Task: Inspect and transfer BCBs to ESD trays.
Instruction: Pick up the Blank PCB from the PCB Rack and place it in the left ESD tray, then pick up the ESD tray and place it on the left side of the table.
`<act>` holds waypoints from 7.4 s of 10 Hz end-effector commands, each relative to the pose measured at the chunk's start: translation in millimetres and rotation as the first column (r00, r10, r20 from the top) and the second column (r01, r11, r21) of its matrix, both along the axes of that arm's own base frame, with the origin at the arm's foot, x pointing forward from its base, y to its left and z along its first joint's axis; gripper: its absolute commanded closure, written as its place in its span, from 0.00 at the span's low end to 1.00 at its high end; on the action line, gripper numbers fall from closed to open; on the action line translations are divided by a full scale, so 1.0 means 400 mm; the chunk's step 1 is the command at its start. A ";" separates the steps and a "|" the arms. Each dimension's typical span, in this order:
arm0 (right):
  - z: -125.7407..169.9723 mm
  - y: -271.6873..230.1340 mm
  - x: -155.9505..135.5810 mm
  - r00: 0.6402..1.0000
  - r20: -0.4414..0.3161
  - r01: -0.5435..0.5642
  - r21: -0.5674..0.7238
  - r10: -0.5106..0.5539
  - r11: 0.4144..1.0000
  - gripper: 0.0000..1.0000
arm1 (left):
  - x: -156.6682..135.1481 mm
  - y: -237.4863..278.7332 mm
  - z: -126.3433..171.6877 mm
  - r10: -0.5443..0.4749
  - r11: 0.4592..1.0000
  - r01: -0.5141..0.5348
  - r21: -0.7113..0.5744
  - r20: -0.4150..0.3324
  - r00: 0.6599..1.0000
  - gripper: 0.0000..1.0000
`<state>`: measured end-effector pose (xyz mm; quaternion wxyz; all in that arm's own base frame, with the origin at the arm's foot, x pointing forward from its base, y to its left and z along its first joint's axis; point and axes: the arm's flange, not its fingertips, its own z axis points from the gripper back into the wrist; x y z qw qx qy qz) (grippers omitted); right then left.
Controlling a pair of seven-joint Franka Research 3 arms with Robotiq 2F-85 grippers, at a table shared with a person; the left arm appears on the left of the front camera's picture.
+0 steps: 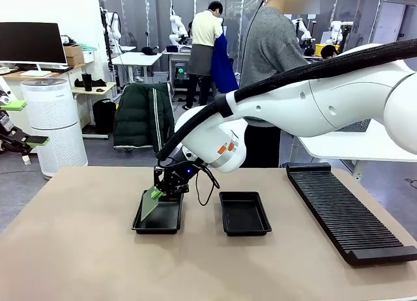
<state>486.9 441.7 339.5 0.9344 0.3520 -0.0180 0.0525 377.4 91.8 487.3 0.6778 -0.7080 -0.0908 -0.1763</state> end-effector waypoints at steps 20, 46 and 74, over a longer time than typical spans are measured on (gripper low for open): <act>0.017 0.055 0.045 0.969 -0.150 0.150 -0.272 -0.196 0.950 0.35 | -0.002 0.002 0.003 0.003 1.000 -0.003 0.000 0.002 1.000 0.00; 0.270 0.027 -0.054 0.988 -0.051 0.088 -0.593 -0.146 0.801 0.00 | -0.002 0.002 0.003 0.003 1.000 -0.003 0.000 0.002 1.000 0.00; 0.271 -0.326 -0.148 0.992 -0.038 0.115 -0.115 -0.120 0.987 0.00 | 0.119 -0.492 0.053 0.309 0.609 -0.201 0.768 0.004 0.951 0.00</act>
